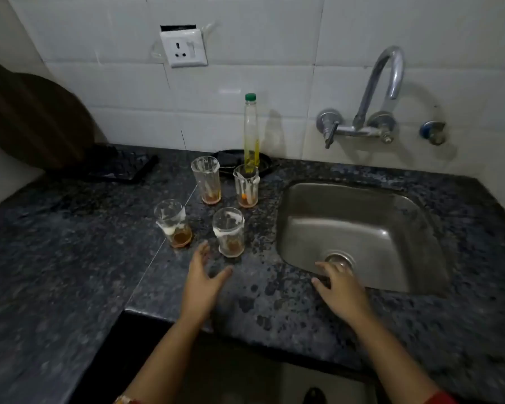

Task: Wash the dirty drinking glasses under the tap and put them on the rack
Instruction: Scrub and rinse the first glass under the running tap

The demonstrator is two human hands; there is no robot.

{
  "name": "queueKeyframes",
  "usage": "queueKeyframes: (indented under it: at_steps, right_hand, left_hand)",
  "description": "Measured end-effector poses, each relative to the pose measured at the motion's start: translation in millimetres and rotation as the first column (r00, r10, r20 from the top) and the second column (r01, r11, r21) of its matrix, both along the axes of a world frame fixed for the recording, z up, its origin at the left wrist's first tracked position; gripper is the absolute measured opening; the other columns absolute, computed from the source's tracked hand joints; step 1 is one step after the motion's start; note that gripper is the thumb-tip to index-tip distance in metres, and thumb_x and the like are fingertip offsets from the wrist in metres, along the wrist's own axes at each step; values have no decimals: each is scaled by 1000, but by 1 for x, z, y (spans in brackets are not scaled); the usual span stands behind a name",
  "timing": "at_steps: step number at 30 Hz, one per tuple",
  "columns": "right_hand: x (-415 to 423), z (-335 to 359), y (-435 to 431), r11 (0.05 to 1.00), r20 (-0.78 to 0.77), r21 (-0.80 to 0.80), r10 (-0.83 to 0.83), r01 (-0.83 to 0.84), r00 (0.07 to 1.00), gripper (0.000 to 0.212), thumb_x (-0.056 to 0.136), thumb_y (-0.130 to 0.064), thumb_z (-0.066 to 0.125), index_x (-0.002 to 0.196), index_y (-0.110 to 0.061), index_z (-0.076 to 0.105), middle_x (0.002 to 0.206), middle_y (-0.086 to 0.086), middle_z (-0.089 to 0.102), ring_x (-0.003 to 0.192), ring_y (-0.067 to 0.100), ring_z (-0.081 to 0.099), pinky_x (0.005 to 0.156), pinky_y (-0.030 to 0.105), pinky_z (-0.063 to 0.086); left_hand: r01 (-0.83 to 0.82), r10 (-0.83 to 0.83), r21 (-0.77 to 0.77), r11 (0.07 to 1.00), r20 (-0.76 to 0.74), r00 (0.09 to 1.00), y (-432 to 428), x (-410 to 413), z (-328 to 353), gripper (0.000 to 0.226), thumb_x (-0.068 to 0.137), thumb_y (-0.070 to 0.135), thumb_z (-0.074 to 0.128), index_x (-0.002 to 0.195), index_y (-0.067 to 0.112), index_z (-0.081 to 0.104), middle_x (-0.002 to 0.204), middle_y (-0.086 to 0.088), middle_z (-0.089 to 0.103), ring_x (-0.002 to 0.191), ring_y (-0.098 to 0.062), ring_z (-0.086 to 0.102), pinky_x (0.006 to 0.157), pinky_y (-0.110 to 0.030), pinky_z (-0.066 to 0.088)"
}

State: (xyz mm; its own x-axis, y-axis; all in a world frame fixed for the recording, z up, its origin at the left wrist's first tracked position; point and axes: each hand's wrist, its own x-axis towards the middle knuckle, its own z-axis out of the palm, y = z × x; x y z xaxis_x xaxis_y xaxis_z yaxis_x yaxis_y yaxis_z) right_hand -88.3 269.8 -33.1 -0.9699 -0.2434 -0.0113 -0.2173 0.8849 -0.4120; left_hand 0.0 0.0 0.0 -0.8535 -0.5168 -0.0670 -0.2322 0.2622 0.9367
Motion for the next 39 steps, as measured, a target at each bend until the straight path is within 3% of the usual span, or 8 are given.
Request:
queueKeyframes:
  at_steps: [6,17,21,24,28,34,37,39]
  right_hand:
    - [-22,11,18,982,337,60,149,-179,930,46,88,-66,37,100,-29,62,102,-3,67,93,17,61,69,28,44]
    - [-64,4,33,968,571,-164,251,-191,782,51,69,-77,54,85,-31,71,90,-11,70,83,0,63,81,27,50]
    - [-76,7,26,900,577,-435,306,-32,757,11,84,-39,66,94,-40,65,97,-10,70,95,7,65,96,40,50]
    - [-84,30,7,792,446,-611,329,14,832,43,85,-19,68,112,-47,50,114,-14,61,108,9,59,97,33,48]
    - [-96,48,-12,700,281,-714,335,-37,899,74,78,-26,76,139,-37,36,135,-20,49,122,-5,48,97,20,45]
    - [-109,53,-1,603,291,-776,81,185,953,61,69,-12,82,121,-22,52,111,-4,67,101,8,66,85,32,57]
    - [-110,49,15,623,324,-741,4,251,946,60,65,-18,85,115,-25,53,109,-4,65,99,9,64,81,26,55]
    - [-112,49,27,645,342,-709,-41,287,939,61,65,-19,85,115,-25,50,109,-6,63,99,6,62,83,23,52]
  left_hand:
    - [-96,99,64,993,-46,994,16,-58,-7,88,74,12,82,145,20,31,146,-1,45,132,-17,44,107,-38,39]
    - [-313,314,32,949,-136,940,41,-85,-3,55,67,6,87,112,17,58,105,6,65,101,-11,61,86,-21,45]
    - [-145,152,57,988,-154,976,55,-103,11,56,64,10,89,111,22,61,106,13,68,100,0,64,87,-17,50]
    - [73,-50,142,987,-160,986,72,-127,27,57,63,10,88,114,13,62,108,3,72,100,-6,68,86,-21,53]
    - [344,-309,216,914,-183,933,101,-157,37,47,74,13,80,117,3,63,108,-10,73,101,-23,70,91,-40,56]
    - [552,-544,255,794,-108,832,127,-187,40,50,85,14,71,130,17,50,116,0,69,107,-12,67,92,-29,53]
    - [611,-634,343,714,-54,771,129,-199,44,38,86,38,59,122,26,58,115,7,69,111,-12,64,97,-31,51]
    - [530,-551,276,802,-4,835,125,-219,45,51,84,53,51,126,26,58,129,2,63,118,-15,59,105,-36,45]
